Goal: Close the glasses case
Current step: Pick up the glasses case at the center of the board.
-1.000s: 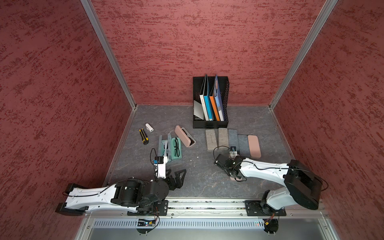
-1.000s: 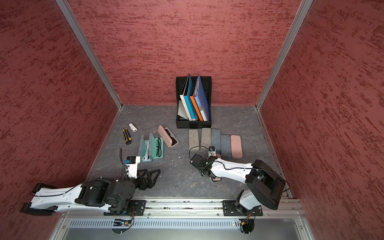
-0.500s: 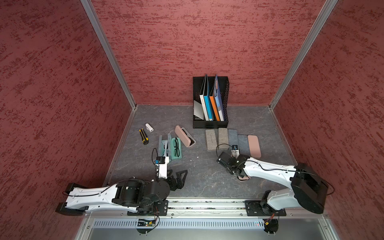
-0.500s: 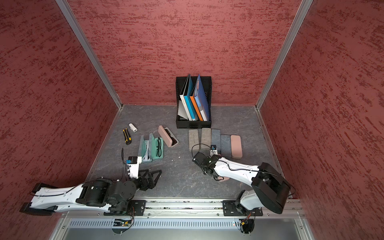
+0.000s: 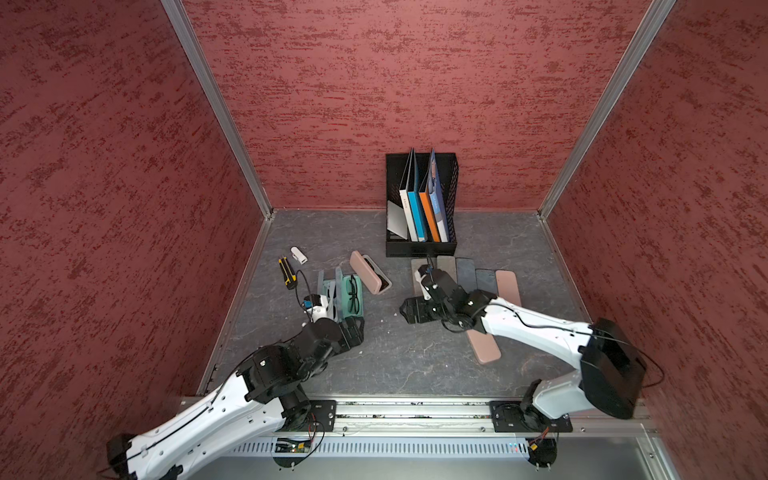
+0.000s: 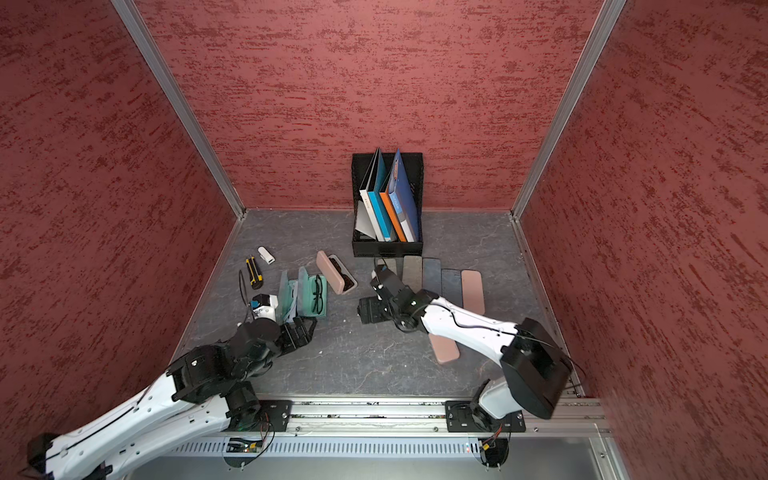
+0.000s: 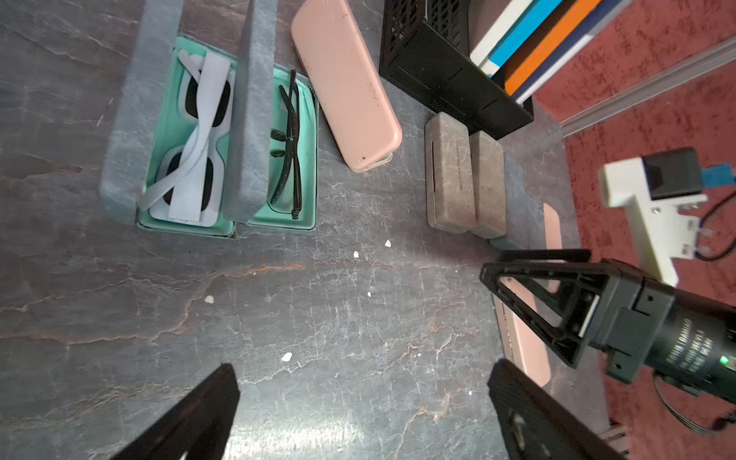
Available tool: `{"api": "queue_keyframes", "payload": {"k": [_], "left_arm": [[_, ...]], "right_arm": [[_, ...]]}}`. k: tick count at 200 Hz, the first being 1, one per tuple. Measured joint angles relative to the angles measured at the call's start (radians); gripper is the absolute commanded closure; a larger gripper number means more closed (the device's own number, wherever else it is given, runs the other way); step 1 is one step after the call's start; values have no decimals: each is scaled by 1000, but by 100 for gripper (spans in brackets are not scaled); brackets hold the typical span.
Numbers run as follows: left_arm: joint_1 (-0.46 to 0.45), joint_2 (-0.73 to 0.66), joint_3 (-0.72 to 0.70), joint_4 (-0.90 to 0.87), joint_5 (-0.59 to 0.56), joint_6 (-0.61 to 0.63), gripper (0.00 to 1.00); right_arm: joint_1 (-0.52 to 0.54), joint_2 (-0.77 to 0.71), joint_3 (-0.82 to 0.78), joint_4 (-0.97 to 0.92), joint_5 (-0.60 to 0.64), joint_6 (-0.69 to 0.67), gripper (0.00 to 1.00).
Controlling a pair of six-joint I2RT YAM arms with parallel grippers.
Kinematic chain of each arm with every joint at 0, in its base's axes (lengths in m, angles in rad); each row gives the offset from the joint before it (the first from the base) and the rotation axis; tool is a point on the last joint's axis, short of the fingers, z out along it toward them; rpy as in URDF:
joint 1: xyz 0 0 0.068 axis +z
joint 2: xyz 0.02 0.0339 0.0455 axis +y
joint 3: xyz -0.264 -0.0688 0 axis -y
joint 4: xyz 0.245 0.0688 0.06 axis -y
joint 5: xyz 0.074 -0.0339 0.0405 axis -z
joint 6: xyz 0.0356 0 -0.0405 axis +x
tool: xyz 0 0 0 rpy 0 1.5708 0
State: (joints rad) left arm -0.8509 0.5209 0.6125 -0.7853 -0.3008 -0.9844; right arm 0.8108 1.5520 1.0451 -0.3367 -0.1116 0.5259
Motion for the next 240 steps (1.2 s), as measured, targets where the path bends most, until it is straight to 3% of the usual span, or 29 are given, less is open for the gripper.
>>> {"api": "queue_keyframes", "payload": {"k": [31,68,123,182,206,240], "left_arm": [[111,-8,1,22,135,54,0],[126,48,0,29,200,85,0],[140,8,0,36,226,103,0],[145,3,0,39,248,113,0],[145,8,0,44,256,130,0],[145,19,0,42,253,153,0]], "right_arm": [[-63,177,206,16,-151,-73,17],[-99,368,430,-17,-235,-158,18],[-122,537,622,-80,-314,-244,24],[-123,615,667,-108,-360,-287,35],[-123,618,661,-103,-368,-290,48],[-122,618,620,-73,-378,-281,56]]}}
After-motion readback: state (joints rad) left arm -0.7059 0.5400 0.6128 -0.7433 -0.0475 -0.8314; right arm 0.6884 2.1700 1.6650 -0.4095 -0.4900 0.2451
